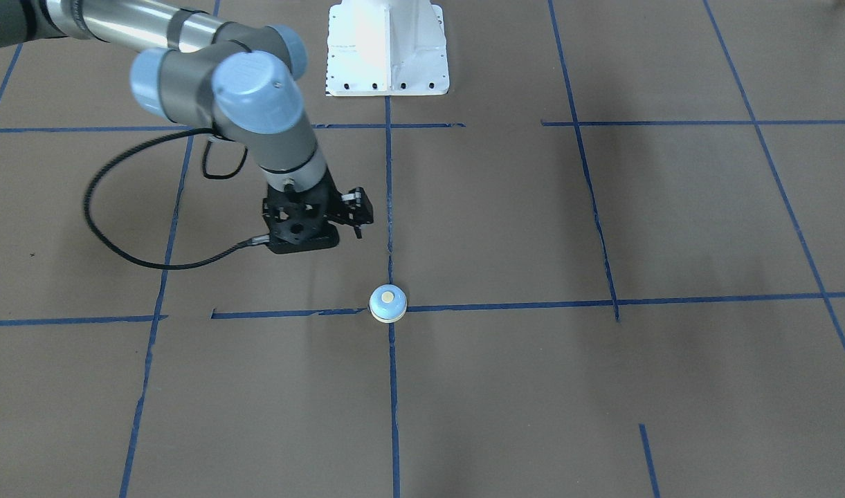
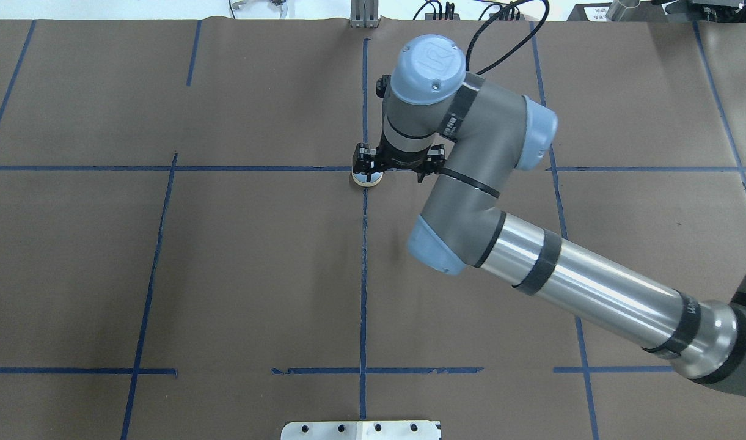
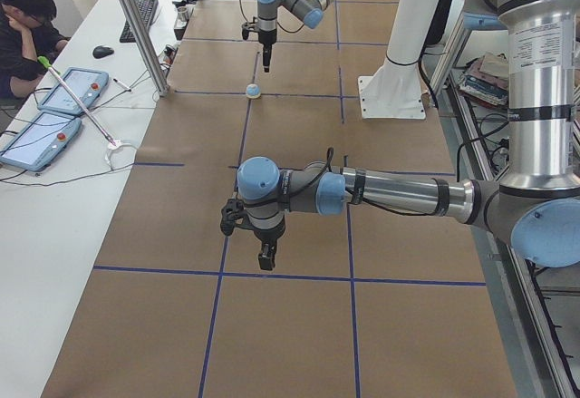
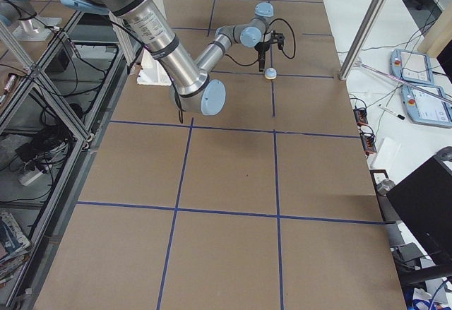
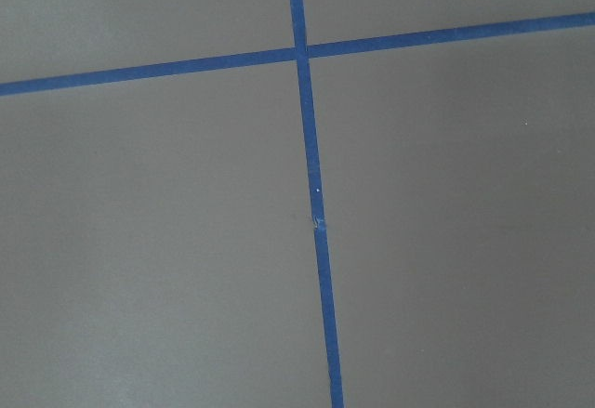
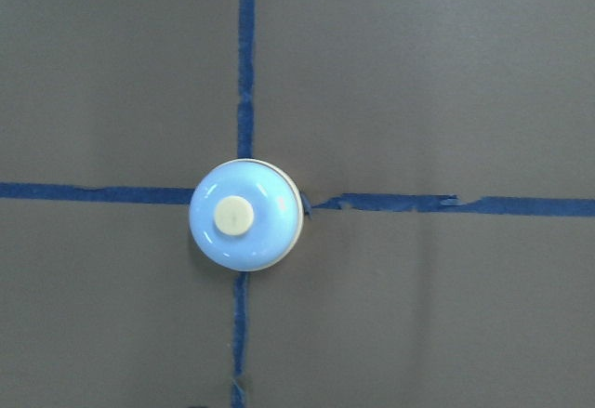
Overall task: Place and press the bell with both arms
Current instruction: 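Move the right gripper over the bell on the tape crossing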
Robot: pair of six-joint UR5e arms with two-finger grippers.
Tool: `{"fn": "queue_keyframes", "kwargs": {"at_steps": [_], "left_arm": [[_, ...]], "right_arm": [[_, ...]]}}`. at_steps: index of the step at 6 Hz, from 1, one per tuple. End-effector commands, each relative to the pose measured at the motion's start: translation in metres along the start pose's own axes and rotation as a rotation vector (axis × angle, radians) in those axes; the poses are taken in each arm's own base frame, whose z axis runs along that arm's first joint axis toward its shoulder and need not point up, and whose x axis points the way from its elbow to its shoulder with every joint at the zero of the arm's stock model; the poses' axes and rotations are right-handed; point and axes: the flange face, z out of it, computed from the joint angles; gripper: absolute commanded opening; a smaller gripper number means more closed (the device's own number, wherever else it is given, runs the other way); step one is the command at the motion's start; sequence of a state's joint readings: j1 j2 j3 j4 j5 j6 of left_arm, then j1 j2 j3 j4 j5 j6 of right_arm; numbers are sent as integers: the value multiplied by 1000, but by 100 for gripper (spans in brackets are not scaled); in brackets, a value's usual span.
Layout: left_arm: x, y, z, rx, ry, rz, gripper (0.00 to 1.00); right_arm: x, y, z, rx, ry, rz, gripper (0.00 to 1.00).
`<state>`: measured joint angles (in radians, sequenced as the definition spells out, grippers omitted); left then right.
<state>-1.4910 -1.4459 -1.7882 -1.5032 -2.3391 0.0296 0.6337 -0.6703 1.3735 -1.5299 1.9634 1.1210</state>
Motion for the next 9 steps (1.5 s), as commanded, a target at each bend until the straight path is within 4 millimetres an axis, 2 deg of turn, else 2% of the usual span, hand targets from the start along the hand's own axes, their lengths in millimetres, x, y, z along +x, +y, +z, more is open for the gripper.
{"fn": "queue_keyframes", "kwargs": {"at_steps": [1, 2, 3, 4, 6, 7, 9], "left_arm": [[-2, 1, 2, -4, 3, -5, 100], [-2, 1, 3, -6, 3, -6, 100], [-3, 1, 3, -7, 4, -6, 100], [-3, 1, 3, -7, 4, -6, 100], [-3, 2, 4, -8, 4, -8, 100], [-2, 1, 3, -6, 3, -6, 100], [-3, 2, 4, -8, 4, -8, 100]], "right_arm": [[-40, -20, 26, -15, 63, 10, 46], [-38, -25, 28, 9, 61, -15, 13], [-33, -35, 27, 27, 74, -30, 2], [-24, -45, 29, 27, 89, -66, 0], [-23, -52, 45, 44, 63, -75, 0], [-30, -53, 39, 49, 54, -76, 0], [-28, -54, 42, 46, 60, -74, 0]]}}
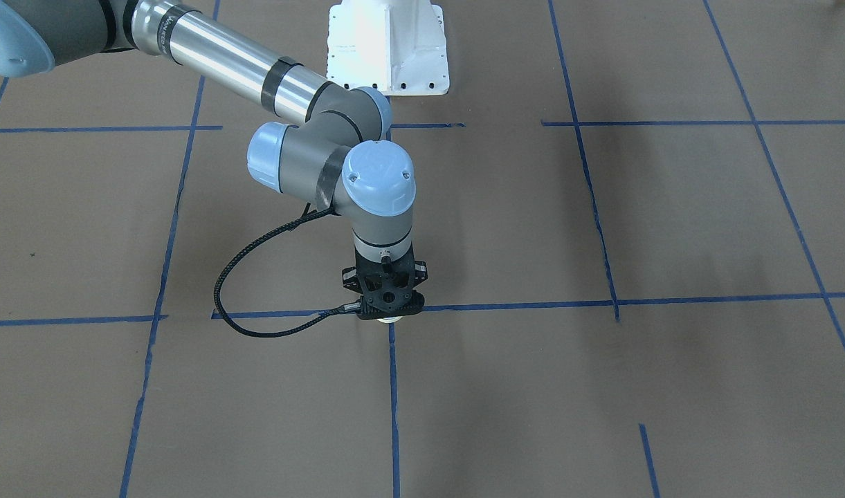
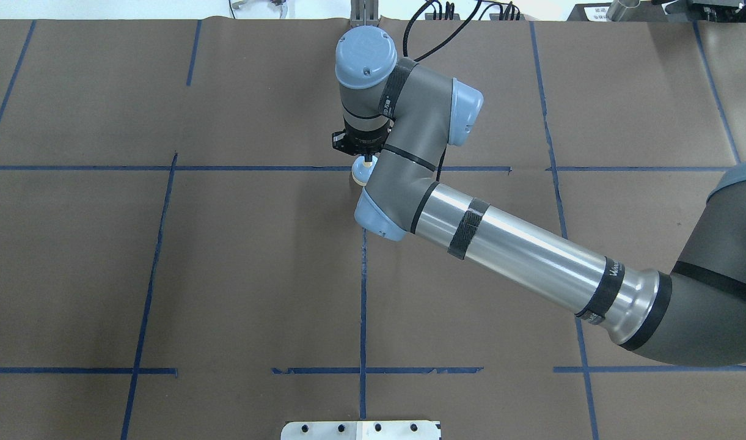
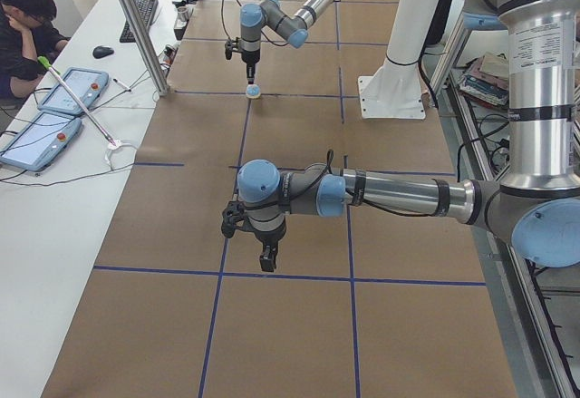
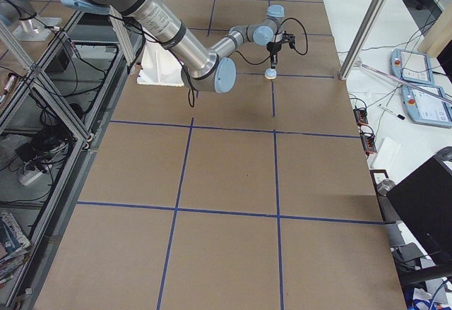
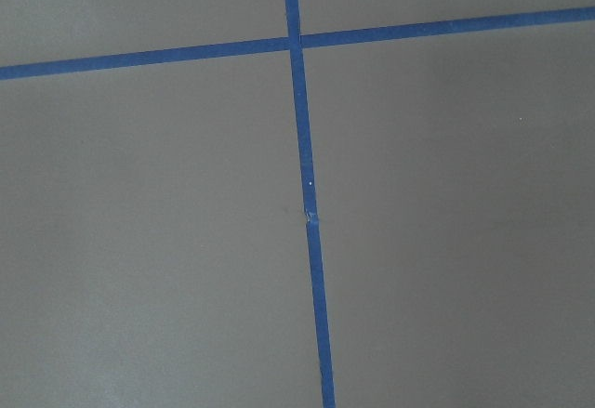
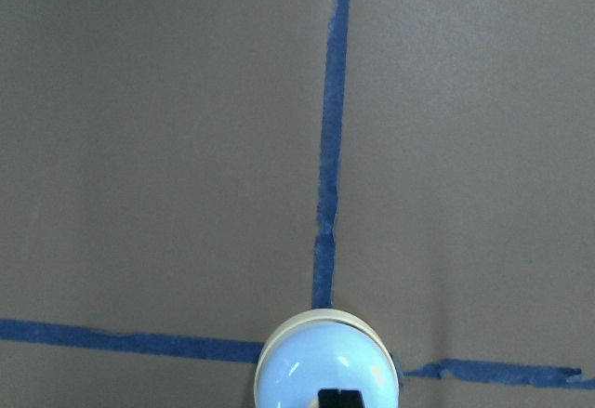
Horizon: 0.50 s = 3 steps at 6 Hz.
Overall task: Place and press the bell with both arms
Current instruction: 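Lower the right gripper to press the bell's top button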
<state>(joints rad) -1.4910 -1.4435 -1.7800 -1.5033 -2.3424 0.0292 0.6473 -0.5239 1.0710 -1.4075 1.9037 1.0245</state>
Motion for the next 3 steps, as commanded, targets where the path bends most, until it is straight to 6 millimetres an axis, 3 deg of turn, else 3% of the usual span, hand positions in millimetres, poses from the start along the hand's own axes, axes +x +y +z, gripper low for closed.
{"fn": "queue_keyframes", "kwargs": {"at_steps": [1, 3], "left_arm": [[0, 0, 0, 0, 0, 0, 100], [0, 0, 0, 0, 0, 0, 100]], "right_arm": [[3, 1, 11, -13, 18, 4, 0], [-2, -1, 6, -11, 12, 6, 0]]}}
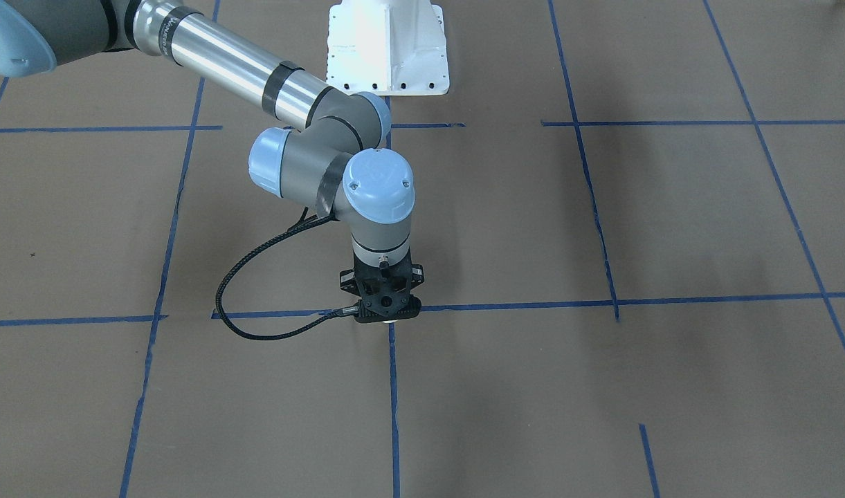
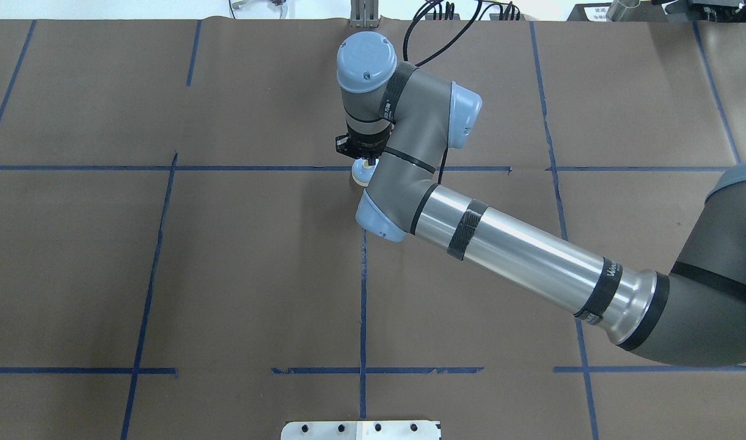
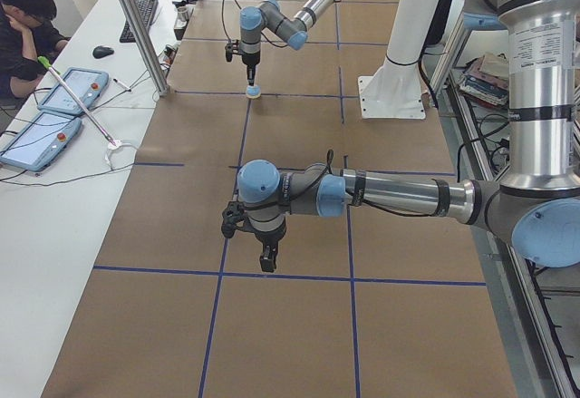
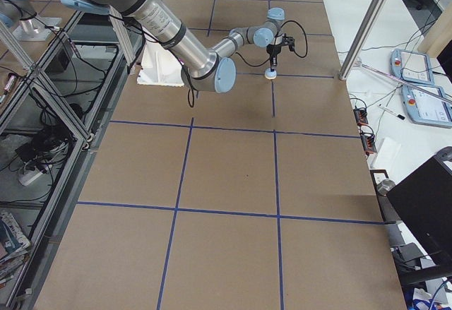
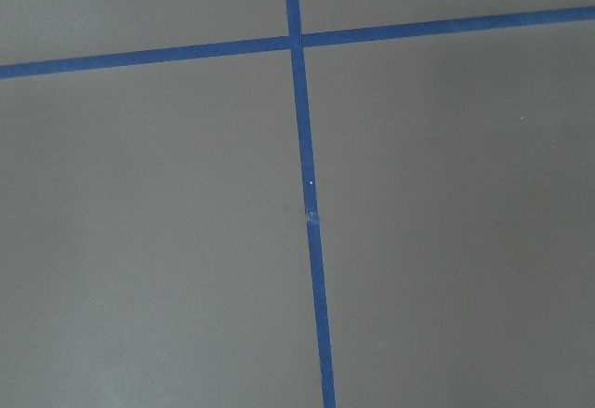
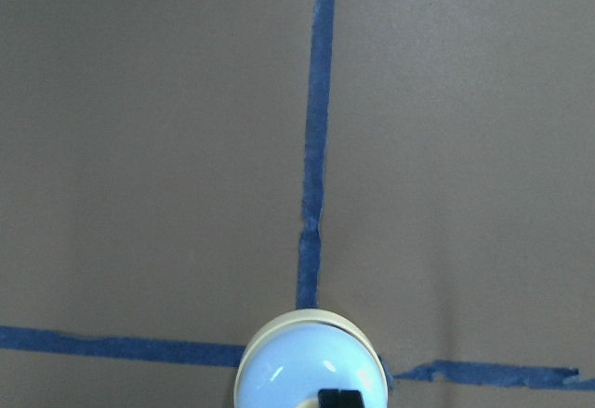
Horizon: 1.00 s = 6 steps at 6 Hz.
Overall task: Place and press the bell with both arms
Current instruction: 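Lower the right gripper to press the bell's top button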
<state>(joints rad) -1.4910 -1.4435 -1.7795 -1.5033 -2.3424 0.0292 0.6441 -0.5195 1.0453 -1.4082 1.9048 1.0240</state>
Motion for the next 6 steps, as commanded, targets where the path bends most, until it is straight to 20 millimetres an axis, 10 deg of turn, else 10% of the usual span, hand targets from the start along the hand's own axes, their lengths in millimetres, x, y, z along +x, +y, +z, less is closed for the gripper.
{"fn": "queue_keyframes", "kwargs": {"at_steps": [1, 4, 6], "left_arm": [[0, 0, 0, 0, 0, 0, 100], [-4, 4, 4, -9, 0, -10, 100], [-9, 6, 10, -22, -7, -21, 100]], "right_arm": [[-17, -5, -22, 12, -32, -1, 0], [12, -35, -40, -18, -60, 28, 11], [109, -72, -58, -52, -94, 100, 100]]}}
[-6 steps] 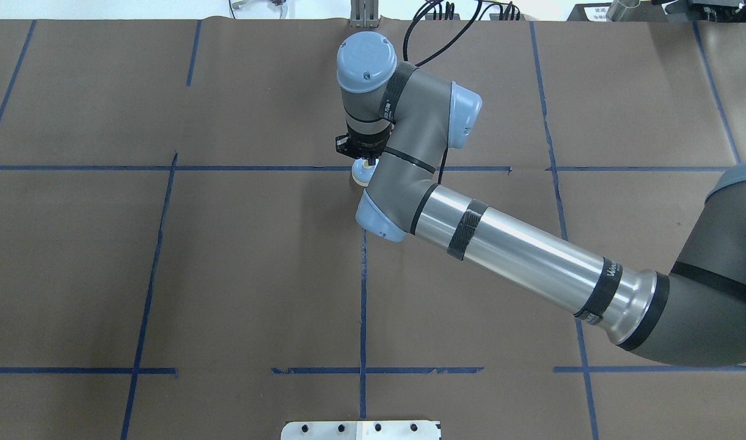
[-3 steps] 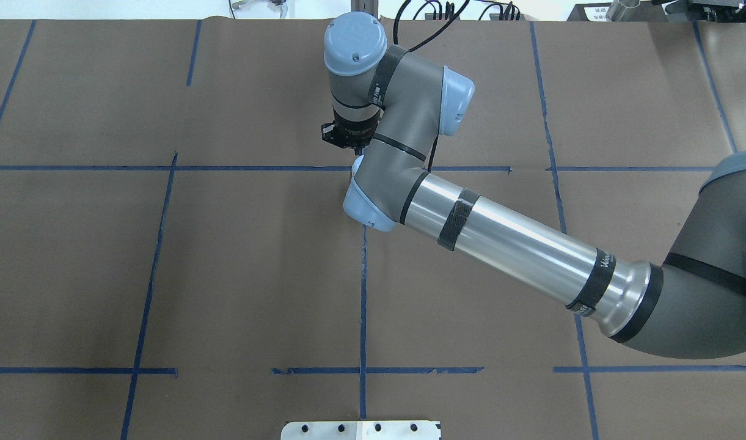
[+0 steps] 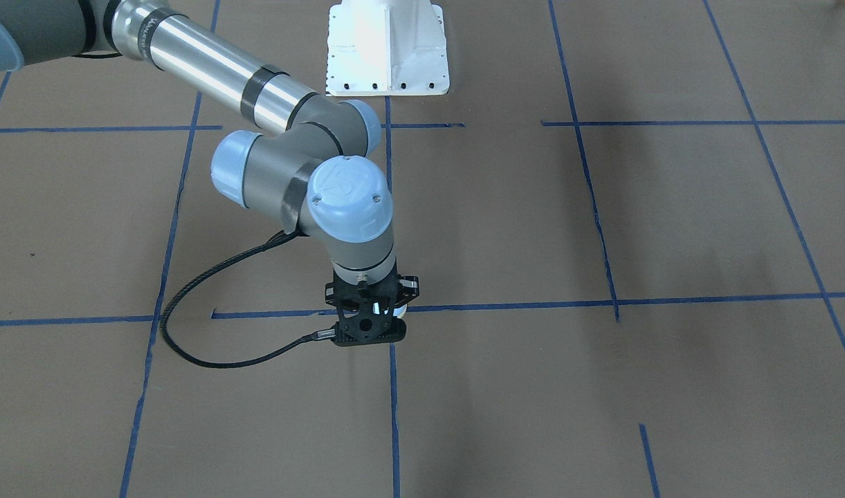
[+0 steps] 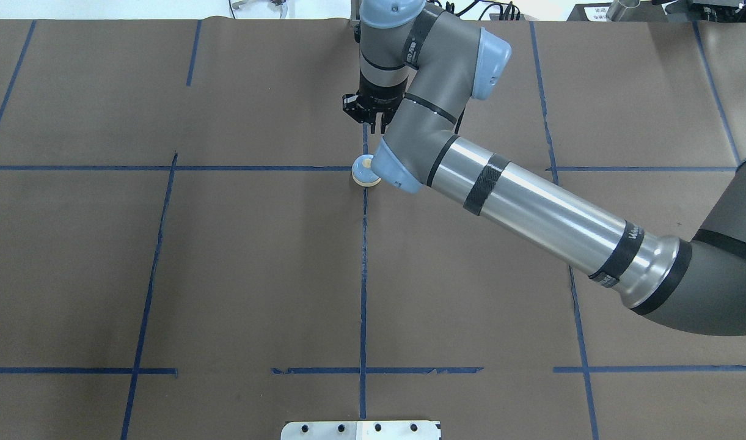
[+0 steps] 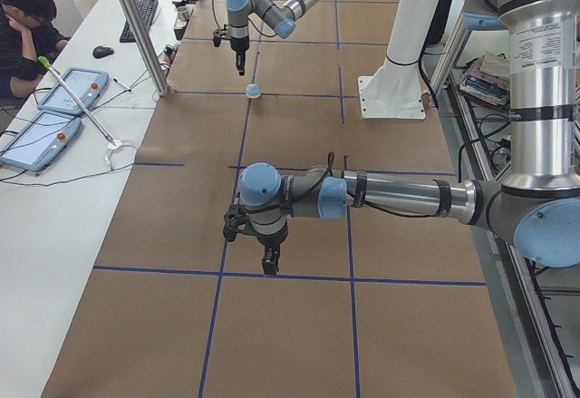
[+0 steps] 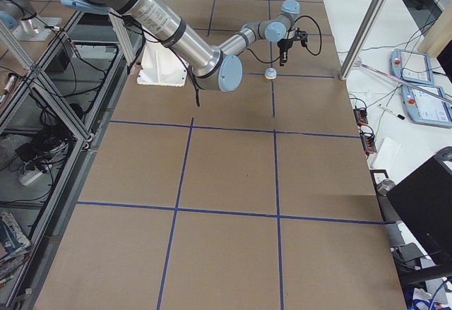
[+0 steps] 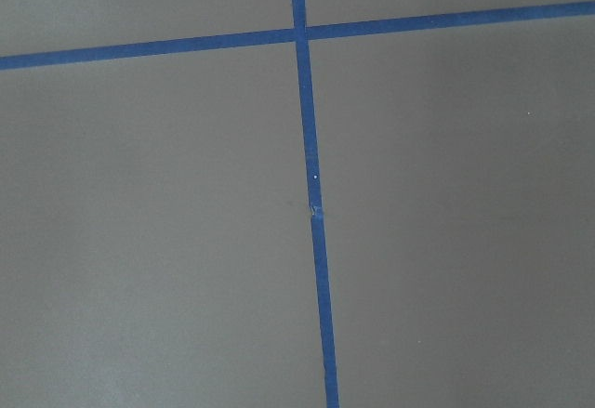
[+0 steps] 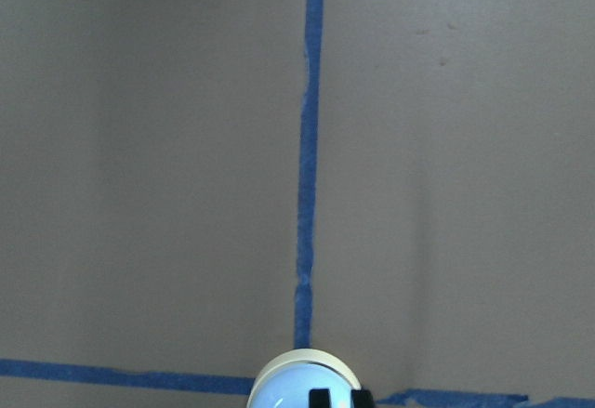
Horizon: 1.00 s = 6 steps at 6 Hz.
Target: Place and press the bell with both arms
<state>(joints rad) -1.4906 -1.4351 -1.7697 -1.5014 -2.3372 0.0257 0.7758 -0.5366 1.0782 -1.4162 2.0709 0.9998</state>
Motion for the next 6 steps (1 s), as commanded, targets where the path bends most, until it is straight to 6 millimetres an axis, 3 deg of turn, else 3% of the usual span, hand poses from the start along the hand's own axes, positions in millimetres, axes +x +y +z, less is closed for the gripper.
{"fn": "queue_keyframes", "kwargs": {"at_steps": [1, 2, 4, 5, 6], "left_arm": [[-4, 2, 4, -9, -2, -7, 100], [-6, 3, 5, -11, -4, -7, 100], [-7, 5, 7, -14, -7, -11, 100], [-7, 6, 7, -15, -7, -12, 100], [-6, 5, 7, -15, -2, -16, 100]], "right_arm": [[130, -28, -26, -20, -14, -19, 100], [229, -30, -52, -24, 11, -105, 100], [402, 10, -109, -28, 95, -299, 100], [467, 52, -117, -54, 121, -360, 100], [550, 115, -115, -92, 150, -330, 100]]}}
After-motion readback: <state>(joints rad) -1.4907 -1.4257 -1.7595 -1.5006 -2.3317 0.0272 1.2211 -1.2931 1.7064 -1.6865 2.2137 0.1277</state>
